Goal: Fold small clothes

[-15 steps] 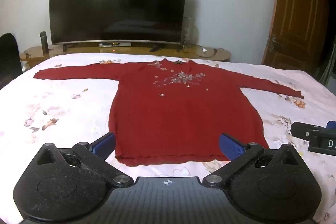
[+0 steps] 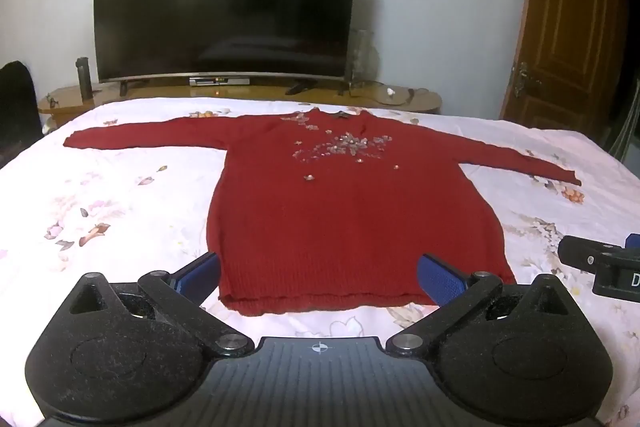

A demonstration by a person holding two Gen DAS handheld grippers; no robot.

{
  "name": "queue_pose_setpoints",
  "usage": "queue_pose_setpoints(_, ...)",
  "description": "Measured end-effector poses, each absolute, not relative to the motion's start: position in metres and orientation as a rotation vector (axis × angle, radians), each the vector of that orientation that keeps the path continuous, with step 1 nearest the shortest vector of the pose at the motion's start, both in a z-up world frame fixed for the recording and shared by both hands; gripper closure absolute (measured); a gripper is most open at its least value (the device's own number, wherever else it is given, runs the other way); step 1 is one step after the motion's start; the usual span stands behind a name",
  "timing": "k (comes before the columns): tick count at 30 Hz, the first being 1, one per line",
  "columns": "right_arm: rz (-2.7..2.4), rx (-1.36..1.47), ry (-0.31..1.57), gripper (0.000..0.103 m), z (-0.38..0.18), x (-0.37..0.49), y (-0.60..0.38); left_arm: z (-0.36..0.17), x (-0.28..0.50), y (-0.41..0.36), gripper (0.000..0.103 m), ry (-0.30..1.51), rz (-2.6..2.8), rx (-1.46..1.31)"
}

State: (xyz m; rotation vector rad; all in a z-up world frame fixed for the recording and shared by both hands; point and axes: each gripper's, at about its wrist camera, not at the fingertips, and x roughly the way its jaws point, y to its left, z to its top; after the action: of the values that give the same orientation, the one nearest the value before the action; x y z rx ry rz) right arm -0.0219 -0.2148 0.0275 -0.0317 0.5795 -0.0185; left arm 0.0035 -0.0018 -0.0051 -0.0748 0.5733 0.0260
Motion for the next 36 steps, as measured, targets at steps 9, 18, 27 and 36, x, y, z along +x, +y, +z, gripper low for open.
queue_pose_setpoints(9, -0.029, -0.03, 0.584, 0.001, 0.026, -0.015, -0.213, -0.004, 0.006, -0.002, 0.0, 0.573, 0.025, -0.077)
queue_pose_setpoints(18, -0.028, -0.027, 0.59, 0.001, 0.028, -0.012, -0.215, -0.004, 0.007, -0.002, 0.0, 0.575, 0.024, -0.077)
queue_pose_setpoints(27, -0.026, -0.026, 0.588, 0.001, 0.028, -0.013, -0.213, -0.004, 0.007, -0.004, 0.0, 0.58, 0.028, -0.075)
queue_pose_setpoints(36, -0.027, -0.026, 0.584, 0.001, 0.028, -0.013, -0.212, -0.005, 0.006, -0.003, 0.0, 0.579, 0.027, -0.074)
